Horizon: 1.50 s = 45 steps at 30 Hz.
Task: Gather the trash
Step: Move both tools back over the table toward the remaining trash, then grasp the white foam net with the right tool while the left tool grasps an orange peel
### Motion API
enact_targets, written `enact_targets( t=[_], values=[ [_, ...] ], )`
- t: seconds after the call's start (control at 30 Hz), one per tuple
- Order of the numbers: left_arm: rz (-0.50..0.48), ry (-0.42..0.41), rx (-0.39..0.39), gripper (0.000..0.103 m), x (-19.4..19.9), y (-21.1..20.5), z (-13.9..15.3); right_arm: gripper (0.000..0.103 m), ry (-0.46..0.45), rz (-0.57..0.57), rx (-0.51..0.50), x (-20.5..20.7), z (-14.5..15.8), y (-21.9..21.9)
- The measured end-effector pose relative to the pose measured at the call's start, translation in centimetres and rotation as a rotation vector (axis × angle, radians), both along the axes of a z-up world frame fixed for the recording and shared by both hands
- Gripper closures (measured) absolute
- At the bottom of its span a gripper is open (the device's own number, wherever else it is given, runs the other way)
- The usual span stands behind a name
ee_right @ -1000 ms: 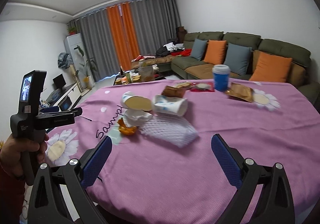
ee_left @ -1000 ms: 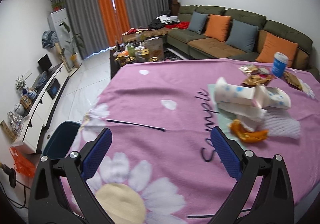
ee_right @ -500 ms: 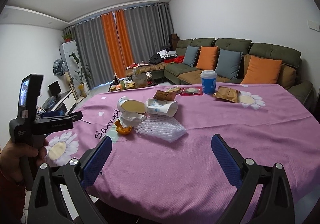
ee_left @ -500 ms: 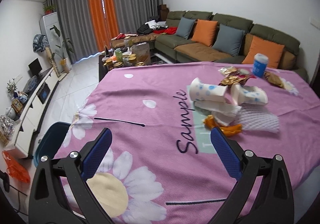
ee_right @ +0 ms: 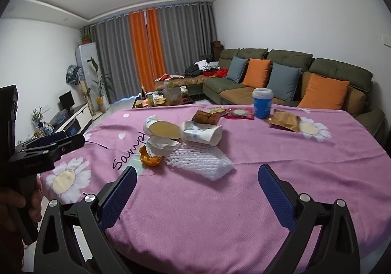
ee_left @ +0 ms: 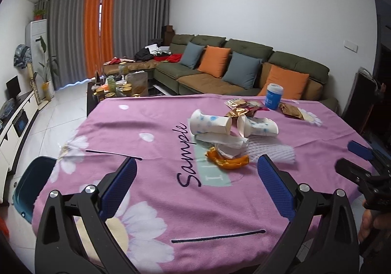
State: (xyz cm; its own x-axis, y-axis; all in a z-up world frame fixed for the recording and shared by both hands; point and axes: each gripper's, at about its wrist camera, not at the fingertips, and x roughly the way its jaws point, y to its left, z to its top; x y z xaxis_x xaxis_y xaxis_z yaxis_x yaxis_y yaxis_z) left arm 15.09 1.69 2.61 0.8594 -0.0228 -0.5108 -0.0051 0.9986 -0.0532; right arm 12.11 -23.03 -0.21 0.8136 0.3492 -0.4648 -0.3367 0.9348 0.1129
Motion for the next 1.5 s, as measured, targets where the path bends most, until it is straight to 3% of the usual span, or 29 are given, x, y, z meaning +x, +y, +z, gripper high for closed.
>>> enact_targets(
  t=[0.5,0.73,0.87,0.93,0.97,1.27,1.33,1.47,1.5],
  values=[
    [-0.108,0.181,-0.081,0.006,8.9,-1.6,-5.1,0.007,0.152,0.019,-0.053,8.4,-3.1,1.7],
    [-0.134,0.259,-0.072,0.006,12.3,-2.4,-6.9,0.007,0.238,0.052,-0.046,11.4,-4.7,2.0],
    [-0.134,0.304,-0.109,0.023,13.8,-2.0,-7.7,0.008,0.279,0.076,-0.038,12.5,-5.2,2.4],
    [-0.147,0.325,-0.123,0.038,14.5,-2.0,-8.2,0.012,0.289,0.086,-0.035,12.7,-5.3,2.4],
    [-0.157,0.333,-0.132,0.038,14.7,-2.1,-8.5,0.013,0.298,0.091,-0.032,12.9,-5.5,2.4],
    [-0.195,0.328,-0.146,0.053,15.5,-3.3,-8.9,0.037,0.355,0.13,-0.052,13.8,-6.3,3.0],
    [-0.21,0.327,-0.161,0.065,15.6,-3.3,-8.9,0.058,0.353,0.136,-0.061,13.7,-6.4,3.1],
    [-0.22,0.323,-0.196,0.078,15.5,-3.5,-9.0,0.076,0.351,0.136,-0.062,13.5,-6.4,2.9],
    [-0.221,0.318,-0.207,0.085,15.4,-3.4,-9.0,0.083,0.35,0.138,-0.057,13.4,-6.3,2.8]
  ],
)
